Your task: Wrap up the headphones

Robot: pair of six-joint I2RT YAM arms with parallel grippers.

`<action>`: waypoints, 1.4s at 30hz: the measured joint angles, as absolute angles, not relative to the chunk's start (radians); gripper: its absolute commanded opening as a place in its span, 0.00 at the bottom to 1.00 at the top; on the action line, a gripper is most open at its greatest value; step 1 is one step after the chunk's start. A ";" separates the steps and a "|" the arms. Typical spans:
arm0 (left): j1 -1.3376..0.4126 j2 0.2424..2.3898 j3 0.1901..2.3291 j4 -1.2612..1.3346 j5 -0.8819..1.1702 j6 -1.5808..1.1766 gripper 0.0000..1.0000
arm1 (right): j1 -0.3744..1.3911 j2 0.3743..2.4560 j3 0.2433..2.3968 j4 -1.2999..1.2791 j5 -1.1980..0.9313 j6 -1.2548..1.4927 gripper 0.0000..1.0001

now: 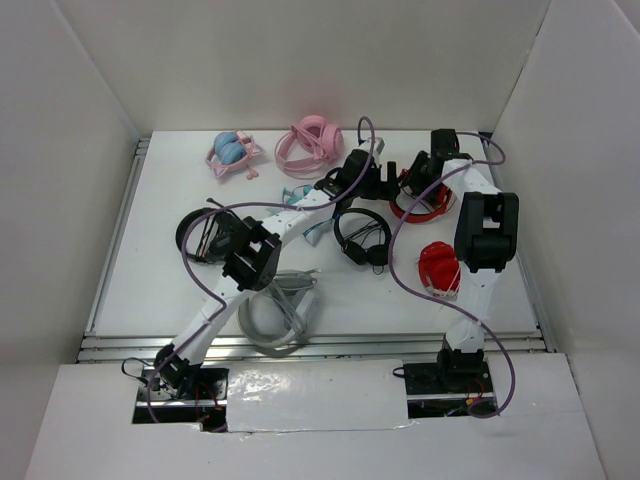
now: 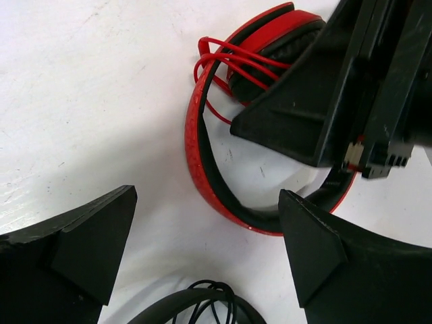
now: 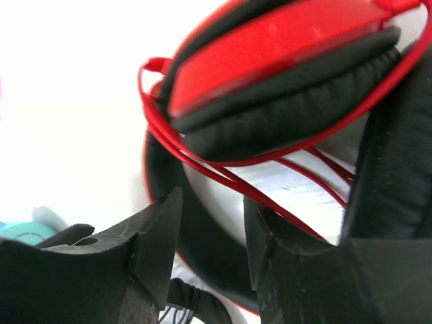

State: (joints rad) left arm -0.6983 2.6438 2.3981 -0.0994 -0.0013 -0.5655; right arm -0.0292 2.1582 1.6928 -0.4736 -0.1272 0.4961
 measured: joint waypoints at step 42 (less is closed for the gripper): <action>-0.273 0.987 1.017 -0.521 -0.402 -0.788 0.99 | 0.037 0.959 0.916 -0.434 0.127 0.531 1.00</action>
State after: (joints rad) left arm -0.2729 0.9867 1.0172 -0.5209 -0.4015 -0.7879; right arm 0.0368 0.9592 0.9157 -0.4335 0.1272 0.5308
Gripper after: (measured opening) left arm 0.993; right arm 0.996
